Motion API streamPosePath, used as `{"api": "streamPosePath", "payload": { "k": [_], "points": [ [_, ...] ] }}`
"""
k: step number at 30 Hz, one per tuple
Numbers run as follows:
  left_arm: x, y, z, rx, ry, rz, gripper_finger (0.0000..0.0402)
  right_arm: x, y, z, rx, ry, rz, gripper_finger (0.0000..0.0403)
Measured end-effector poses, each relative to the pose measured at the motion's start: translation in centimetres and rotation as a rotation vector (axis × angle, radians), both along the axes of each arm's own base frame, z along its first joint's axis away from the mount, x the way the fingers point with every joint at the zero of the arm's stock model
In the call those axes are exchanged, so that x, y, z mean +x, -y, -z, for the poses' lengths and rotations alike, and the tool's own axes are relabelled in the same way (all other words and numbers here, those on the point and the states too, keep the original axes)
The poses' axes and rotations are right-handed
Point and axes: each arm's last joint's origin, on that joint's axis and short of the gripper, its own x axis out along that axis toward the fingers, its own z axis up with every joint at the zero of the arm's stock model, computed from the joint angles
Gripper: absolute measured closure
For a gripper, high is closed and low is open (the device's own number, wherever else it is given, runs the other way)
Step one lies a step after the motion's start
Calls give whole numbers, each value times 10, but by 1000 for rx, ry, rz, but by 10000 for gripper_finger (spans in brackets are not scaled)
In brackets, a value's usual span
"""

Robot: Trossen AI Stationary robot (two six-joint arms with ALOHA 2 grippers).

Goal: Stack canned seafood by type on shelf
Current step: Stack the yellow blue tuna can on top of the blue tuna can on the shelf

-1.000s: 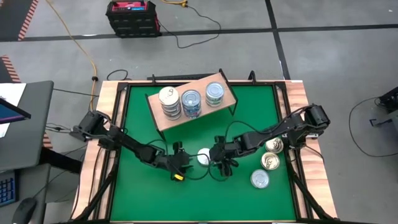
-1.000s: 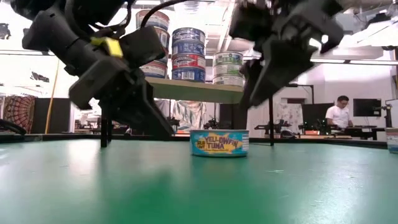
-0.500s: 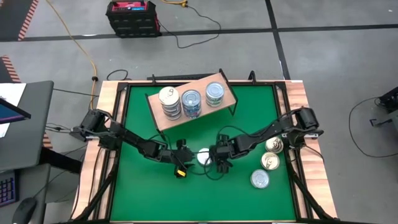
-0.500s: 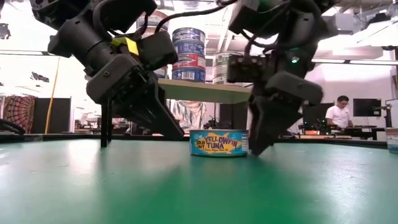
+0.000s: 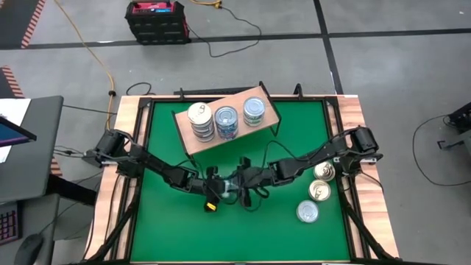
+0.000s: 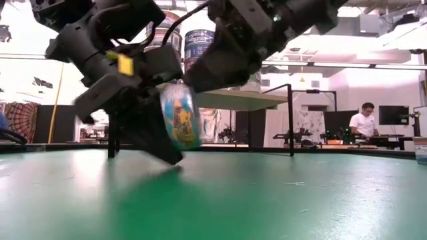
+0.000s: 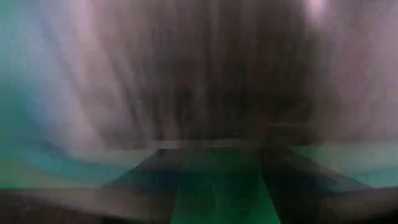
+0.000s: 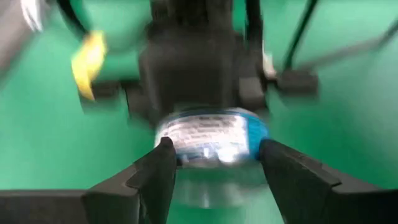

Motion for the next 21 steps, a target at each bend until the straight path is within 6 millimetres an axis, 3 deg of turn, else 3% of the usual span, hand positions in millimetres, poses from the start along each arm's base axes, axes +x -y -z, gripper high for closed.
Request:
{"api": "streamPosePath", "payload": {
  "k": [15, 21],
  "points": [
    [-4, 0, 0, -32, -52, -11, 196, 2, 7, 20, -5, -73, 11, 143],
    [-7, -1, -19, -25, -1, 4, 196, -3, 7, 24, 16, -133, 38, 143]
  ]
}}
